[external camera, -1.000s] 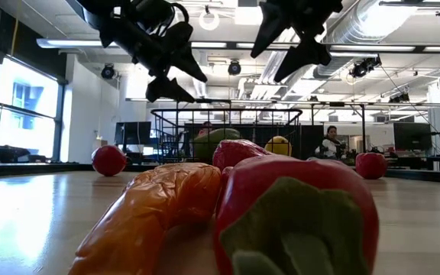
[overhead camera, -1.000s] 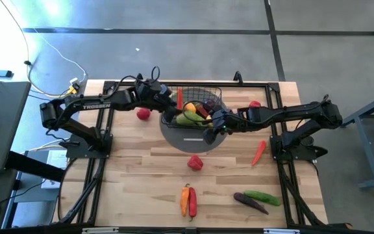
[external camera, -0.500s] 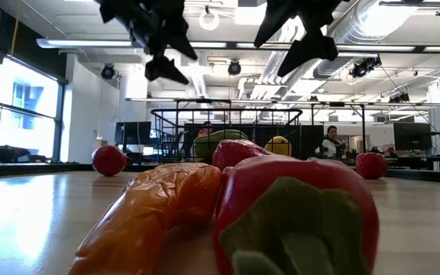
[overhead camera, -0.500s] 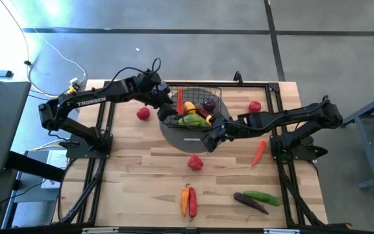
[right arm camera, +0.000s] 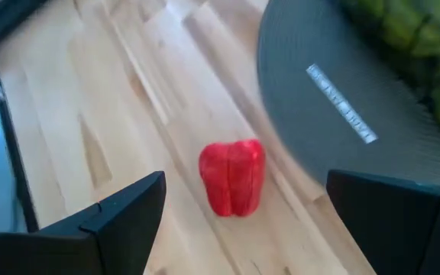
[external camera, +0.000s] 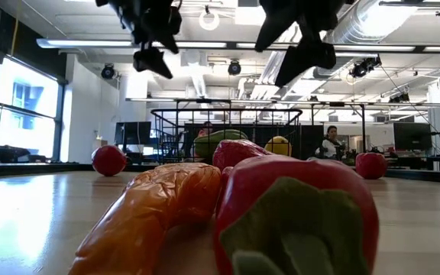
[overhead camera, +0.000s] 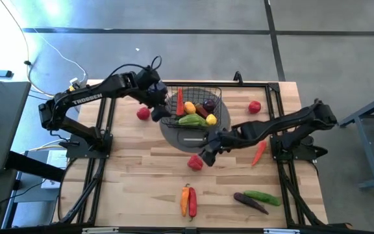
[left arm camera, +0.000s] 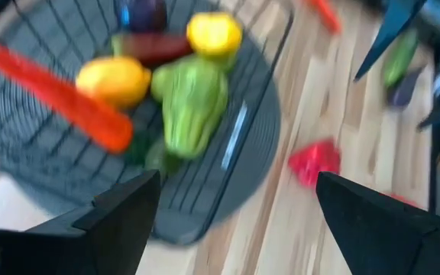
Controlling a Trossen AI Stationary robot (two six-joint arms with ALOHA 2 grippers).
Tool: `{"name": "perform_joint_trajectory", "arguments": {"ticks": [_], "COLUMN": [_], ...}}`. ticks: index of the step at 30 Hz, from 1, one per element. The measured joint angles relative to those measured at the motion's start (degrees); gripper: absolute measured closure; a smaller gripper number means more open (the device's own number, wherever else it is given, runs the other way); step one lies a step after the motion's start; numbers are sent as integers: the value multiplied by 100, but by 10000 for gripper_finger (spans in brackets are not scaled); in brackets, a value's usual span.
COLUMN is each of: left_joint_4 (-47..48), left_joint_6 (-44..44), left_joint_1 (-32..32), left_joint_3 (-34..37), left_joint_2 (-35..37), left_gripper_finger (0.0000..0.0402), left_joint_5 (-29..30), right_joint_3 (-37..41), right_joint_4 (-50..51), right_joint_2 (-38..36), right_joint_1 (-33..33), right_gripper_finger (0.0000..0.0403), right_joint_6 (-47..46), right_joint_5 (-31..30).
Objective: Build produce basket
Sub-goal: Put the red bell pepper into the wire basket
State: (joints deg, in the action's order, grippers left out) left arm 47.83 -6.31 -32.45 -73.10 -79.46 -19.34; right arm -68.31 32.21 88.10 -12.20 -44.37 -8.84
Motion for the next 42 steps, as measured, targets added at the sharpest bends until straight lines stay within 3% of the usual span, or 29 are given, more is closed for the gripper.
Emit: {"name": "perform_joint_trajectory", "arguments": {"ticks": [9,15,25,38,42], "left_joint_4": [724,746,829,838,855], "left_joint_6": [141,-86,-400,-400,-308], "left_joint_1": [151,359,409,396,396], "left_joint_3": [45,466,793,793,793], "left_joint_2": [224,764,1422,1617,1617], "left_gripper_finger": [60,60,60,60,60], "left_joint_5": [289,1087,1622,1979,2257], "right_joint_3": [0,-2,-2,-2,-2], "right_joint_4": [-413,-608,-702,-1105,-1250], "right_joint_2": [616,961,1503,2157,2280], "right_joint_1": [-333,-436,-443,-388,-392], "right_gripper_finger": [56,56,56,57,75], "right_joint_6": [478,587,590,434,395], "right_joint_5": [15,-52,-140,-186,-155]}}
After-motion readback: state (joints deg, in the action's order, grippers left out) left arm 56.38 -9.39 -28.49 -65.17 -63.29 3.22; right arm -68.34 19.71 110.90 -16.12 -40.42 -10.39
